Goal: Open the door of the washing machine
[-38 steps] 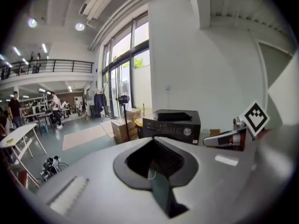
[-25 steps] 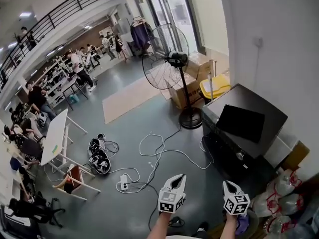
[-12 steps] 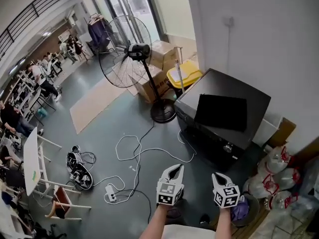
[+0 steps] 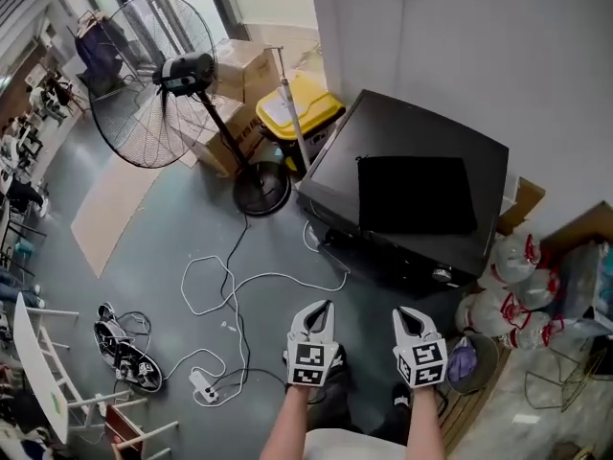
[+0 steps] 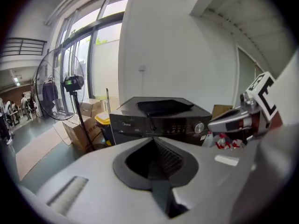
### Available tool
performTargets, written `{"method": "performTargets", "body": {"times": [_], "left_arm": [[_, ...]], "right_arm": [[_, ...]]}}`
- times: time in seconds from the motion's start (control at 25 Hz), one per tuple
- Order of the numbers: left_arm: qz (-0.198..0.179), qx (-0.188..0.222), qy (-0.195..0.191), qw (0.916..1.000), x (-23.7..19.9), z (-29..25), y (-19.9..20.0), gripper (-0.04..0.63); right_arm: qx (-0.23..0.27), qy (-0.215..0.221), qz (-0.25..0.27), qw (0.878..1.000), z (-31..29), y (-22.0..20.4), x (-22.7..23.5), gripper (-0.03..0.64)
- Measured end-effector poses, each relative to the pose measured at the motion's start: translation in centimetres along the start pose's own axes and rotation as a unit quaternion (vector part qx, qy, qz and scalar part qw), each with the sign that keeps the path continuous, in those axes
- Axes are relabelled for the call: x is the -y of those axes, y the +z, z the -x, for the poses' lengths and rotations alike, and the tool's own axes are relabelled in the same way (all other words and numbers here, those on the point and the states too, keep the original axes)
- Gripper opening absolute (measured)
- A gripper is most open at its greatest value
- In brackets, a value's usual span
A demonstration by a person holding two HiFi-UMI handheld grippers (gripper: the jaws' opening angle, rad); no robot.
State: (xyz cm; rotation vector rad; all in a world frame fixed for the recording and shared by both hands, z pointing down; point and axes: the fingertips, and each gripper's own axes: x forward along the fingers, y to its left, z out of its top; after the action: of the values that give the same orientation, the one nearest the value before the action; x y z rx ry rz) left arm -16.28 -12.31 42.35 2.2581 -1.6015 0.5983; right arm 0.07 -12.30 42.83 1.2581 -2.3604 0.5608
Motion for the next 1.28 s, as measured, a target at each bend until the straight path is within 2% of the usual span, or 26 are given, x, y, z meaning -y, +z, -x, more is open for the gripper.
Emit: {"method": "performTargets", "body": {"times": [0.2,0.36,0.44,0.52,0.6,0.68,0.8,0.96,1.04,1.2,1.28], "left_arm": [[-0.035,-0.031,-0.05,0.9977,-1.0,-4.2,-4.2,0.057],[-0.082,-0.062,-0.106,0.989,0.1,-8.3,-9.6,0.057],[-0.084,-0.072,-0.129,0.9855,0.2,-10.0,-12.2,0.057],[-0.069,-0.072,-0.143,0.9847,0.1,-11.7,-14.0,0.057],[-0.054,-0.073,-0.146,0.9851,-0.5,-13.3,-15.5,0.057],[-0.063,-0.079,-0.146,0.9841,-1.5,-14.9,-16.6,0.057],[-0.084,-0.084,-0.141,0.9829,-3.5,-17.7,-17.5,0.058],[-0.087,-0.076,-0.127,0.9852,-7.3,-21.3,-16.8,0.058],[-0.096,-0.084,-0.126,0.9839,-9.1,-22.7,-16.5,0.06],[-0.148,-0.103,-0.16,0.9705,-10.4,-25.0,-16.0,0.062],[-0.177,-0.104,-0.172,0.9634,-10.8,-26.1,-15.7,0.106]], "right_arm": [[0.008,-0.04,0.0,0.999,-2.8,-1.3,0.1,0.002],[0.004,-0.051,-0.012,0.999,-5.2,-5.0,-0.2,0.002],[-0.017,-0.047,-0.032,0.998,-6.1,-8.1,-0.6,0.002],[-0.03,-0.054,-0.054,0.997,-6.9,-10.7,0.2,0.002],[-0.044,-0.069,-0.054,0.995,-7.8,-12.7,1.5,0.002],[-0.073,-0.085,-0.022,0.993,-9.1,-14.0,2.5,0.002],[-0.114,-0.103,0.055,0.987,-11.1,-14.0,3.9,0.002],[-0.111,-0.109,0.131,0.979,-14.5,-9.7,4.5,0.002],[-0.109,-0.099,0.17,0.974,-16.6,-8.0,4.2,0.002],[-0.108,-0.083,0.252,0.958,-18.9,-5.6,5.0,0.012],[-0.105,-0.073,0.268,0.955,-19.6,-4.9,5.4,0.063]]}}
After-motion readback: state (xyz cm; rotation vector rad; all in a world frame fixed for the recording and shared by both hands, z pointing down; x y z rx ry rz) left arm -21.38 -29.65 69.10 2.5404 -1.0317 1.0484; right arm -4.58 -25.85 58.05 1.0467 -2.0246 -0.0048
